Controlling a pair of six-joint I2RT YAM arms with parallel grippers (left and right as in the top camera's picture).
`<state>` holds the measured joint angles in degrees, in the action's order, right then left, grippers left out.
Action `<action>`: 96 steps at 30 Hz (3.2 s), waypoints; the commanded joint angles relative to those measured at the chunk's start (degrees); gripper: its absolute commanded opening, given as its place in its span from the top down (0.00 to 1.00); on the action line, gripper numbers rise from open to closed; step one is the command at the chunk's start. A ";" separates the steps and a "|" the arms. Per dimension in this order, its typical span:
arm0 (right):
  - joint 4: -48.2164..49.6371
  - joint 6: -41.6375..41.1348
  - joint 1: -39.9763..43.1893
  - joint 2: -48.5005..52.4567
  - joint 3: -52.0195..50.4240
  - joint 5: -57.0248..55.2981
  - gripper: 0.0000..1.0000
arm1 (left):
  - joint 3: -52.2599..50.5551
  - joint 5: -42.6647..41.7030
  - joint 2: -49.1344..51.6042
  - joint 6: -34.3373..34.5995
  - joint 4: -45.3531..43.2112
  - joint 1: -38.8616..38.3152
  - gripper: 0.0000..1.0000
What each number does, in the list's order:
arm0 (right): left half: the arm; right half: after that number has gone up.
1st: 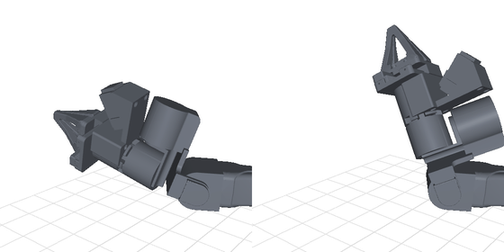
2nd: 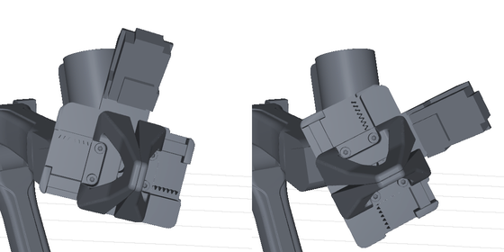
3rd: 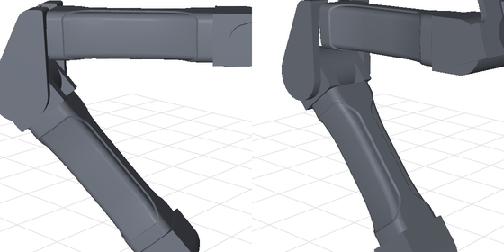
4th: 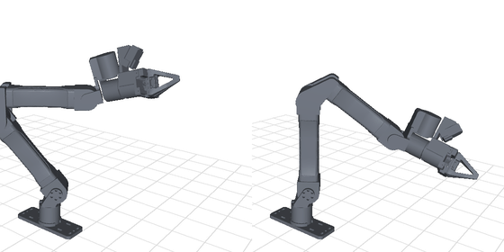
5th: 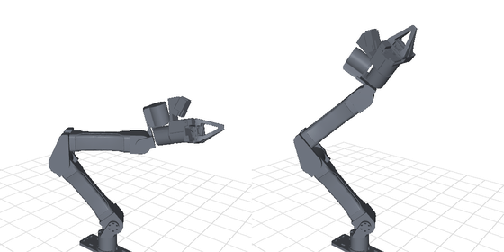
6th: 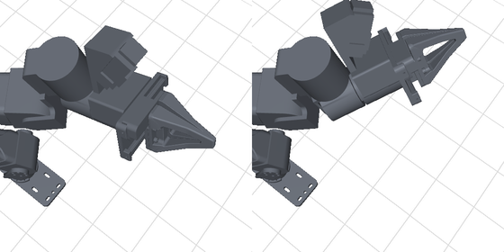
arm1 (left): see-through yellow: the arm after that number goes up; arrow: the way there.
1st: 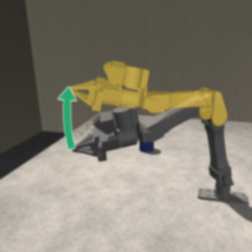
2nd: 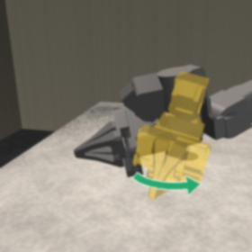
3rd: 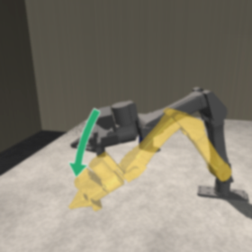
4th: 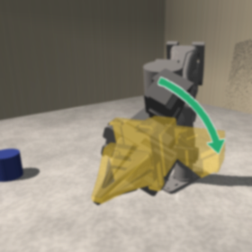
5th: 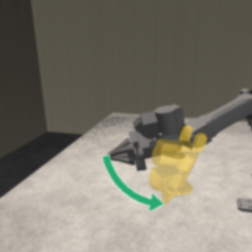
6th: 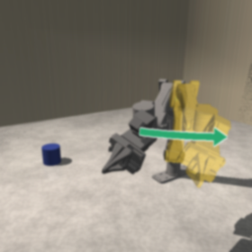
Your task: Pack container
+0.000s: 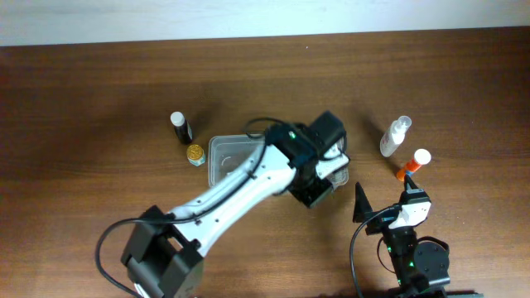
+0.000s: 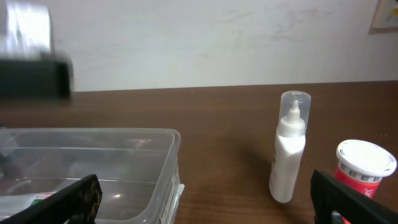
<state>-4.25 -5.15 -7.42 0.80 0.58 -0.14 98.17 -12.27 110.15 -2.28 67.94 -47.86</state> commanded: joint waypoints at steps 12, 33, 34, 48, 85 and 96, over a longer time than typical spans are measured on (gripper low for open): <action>-0.31 0.26 0.42 -0.44 -0.26 0.09 0.02 | 5.62 4.17 -0.79 8.50 4.04 23.26 1.00; -0.31 0.26 0.42 -0.44 -0.26 0.11 0.02 | 8.81 3.28 -0.87 12.09 -1.40 43.54 0.14; -0.31 0.26 0.42 -0.44 -0.26 0.11 0.02 | 8.81 4.61 -0.87 12.09 -1.77 43.58 0.14; -0.31 0.26 0.42 -0.44 -0.26 0.11 0.02 | 8.81 10.64 1.09 12.11 -2.62 43.54 0.13; -0.31 0.26 0.42 -0.44 -0.26 0.11 0.02 | 8.74 13.62 13.77 17.38 -4.17 43.63 0.28; -0.31 0.26 0.42 -0.44 -0.26 0.11 0.02 | 8.74 13.62 15.32 18.32 -5.38 43.63 0.29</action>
<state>-4.25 -5.15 -7.42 0.80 0.58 -0.14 105.97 0.71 125.12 15.05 62.87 -4.58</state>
